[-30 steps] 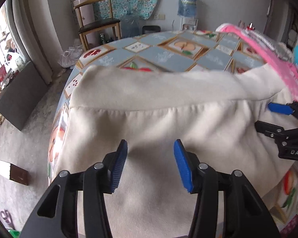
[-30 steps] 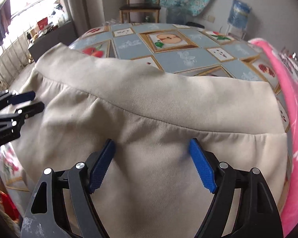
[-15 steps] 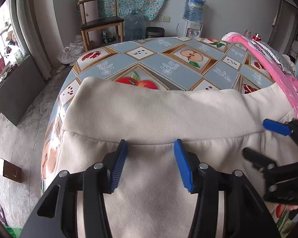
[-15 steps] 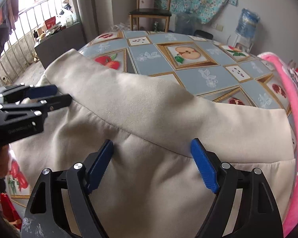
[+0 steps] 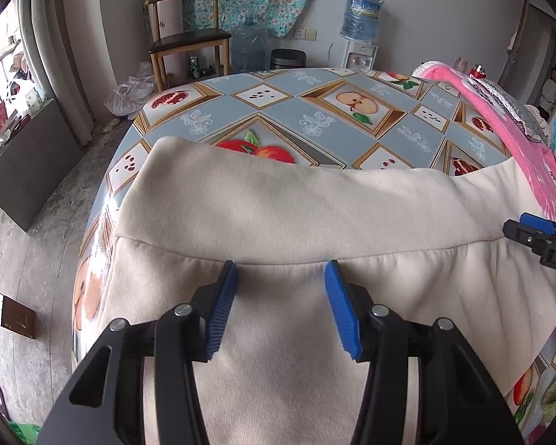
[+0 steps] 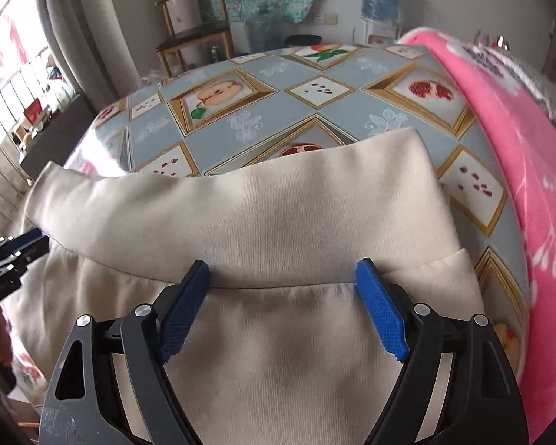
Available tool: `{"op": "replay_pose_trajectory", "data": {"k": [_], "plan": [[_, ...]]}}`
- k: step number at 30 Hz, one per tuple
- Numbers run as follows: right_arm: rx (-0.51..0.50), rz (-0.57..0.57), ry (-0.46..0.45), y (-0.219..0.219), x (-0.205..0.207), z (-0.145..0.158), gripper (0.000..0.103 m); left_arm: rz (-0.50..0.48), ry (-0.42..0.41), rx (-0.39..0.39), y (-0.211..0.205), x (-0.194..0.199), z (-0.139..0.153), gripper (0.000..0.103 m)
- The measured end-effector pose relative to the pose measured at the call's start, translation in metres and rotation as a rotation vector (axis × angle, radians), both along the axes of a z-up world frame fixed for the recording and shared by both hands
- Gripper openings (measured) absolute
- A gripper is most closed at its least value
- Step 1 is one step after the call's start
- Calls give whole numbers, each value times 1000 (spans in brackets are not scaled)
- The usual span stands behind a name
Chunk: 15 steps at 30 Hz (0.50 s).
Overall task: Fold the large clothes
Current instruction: 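Press the folded jacket flat with both open grippers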
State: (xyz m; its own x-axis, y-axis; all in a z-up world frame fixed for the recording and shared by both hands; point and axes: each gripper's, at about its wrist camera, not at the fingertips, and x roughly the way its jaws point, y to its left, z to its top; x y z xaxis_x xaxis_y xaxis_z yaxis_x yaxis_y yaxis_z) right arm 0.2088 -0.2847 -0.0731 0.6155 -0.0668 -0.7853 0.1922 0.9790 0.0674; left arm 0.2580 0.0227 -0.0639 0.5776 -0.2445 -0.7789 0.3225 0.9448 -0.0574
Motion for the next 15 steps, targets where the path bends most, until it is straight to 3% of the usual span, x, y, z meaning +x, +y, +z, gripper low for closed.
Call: {"op": "replay_pose_trajectory", "data": {"k": [8, 11, 15], "plan": [[2, 38, -91, 15, -54, 37, 81, -18, -39, -11, 11, -28, 19, 48], [-27, 41, -63, 22, -73, 25, 86, -96, -38, -21, 11, -56, 21, 50], [-19, -2, 54, 16, -75, -21, 87, -149, 18, 11, 3, -82, -3, 53]]}}
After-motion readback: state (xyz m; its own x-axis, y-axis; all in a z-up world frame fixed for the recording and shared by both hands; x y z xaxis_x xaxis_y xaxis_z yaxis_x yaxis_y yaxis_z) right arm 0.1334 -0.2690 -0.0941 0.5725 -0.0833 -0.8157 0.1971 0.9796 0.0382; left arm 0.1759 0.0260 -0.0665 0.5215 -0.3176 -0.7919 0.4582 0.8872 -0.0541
